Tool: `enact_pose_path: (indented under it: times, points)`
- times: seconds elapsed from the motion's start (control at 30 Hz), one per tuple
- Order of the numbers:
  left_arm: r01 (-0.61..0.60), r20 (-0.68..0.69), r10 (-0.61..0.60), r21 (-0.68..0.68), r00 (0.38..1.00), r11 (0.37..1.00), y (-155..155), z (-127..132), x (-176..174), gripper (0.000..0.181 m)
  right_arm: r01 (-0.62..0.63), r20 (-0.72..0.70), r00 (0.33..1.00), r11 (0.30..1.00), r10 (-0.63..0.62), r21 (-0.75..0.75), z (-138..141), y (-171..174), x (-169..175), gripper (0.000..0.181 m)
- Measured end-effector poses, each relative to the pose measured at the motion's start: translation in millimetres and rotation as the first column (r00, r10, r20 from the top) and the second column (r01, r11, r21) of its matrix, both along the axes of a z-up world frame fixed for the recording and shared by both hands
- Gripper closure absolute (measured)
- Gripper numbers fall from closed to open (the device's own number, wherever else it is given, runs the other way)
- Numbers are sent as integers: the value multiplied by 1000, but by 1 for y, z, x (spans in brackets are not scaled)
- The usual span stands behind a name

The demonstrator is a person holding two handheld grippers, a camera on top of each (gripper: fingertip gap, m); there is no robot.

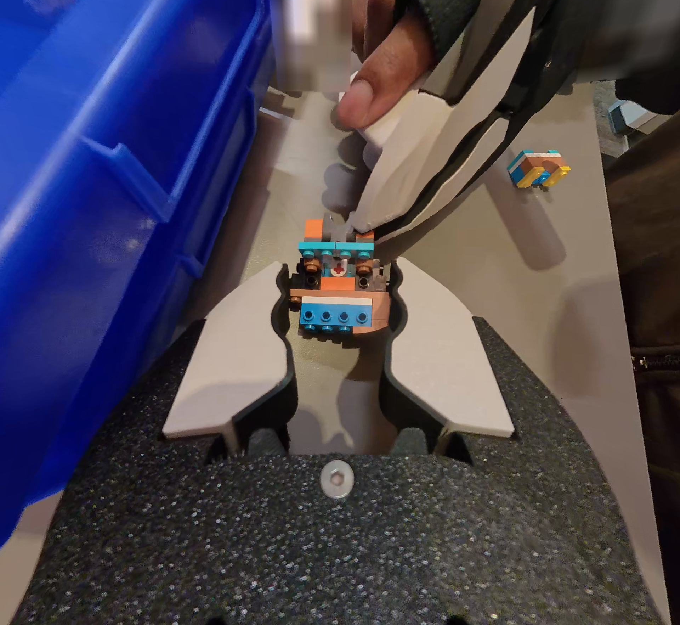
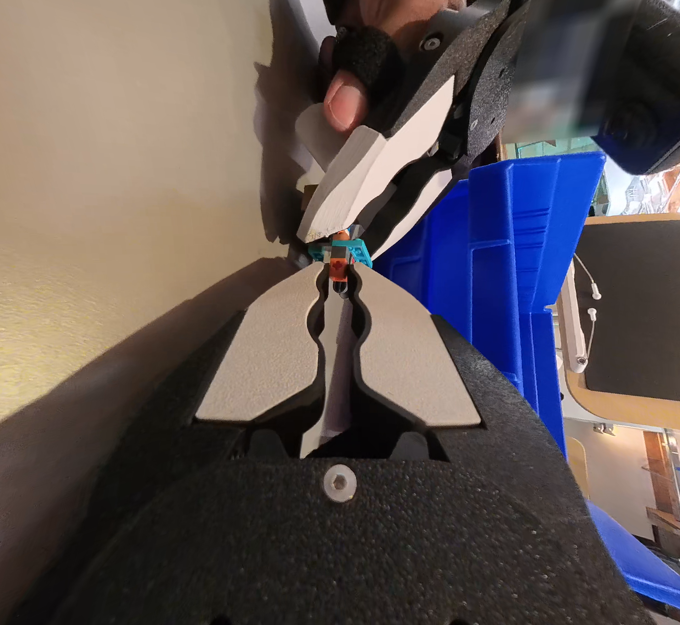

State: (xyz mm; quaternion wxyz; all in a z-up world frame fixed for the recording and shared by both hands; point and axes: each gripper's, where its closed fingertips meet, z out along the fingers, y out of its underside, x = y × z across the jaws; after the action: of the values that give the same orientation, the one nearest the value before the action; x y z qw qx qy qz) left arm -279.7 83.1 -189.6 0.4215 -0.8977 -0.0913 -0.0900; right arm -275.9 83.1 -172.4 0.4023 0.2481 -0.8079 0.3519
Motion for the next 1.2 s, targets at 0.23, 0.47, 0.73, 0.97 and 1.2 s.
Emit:
enact_pose_path:
  times: [0.23,0.47,0.73,0.97,1.2]
  points:
    - [36,6,-36,7,999,999,0,0,5,129,-29,-30,999,999,30,34,2,1,5,172]
    - [35,6,-35,6,999,999,1,0,5,129,-30,-87,996,998,35,64,2,2,6,173]
    - [51,7,-51,9,999,999,1,0,8,129,-54,-72,996,996,59,65,3,3,8,172]
    - [-62,-33,62,-10,998,998,-12,-2,-17,129,-74,-82,994,997,72,-20,29,8,13,173]
    - [54,-82,-56,-21,995,998,-9,-3,-1,129,-38,-32,999,998,37,-45,21,7,4,173]
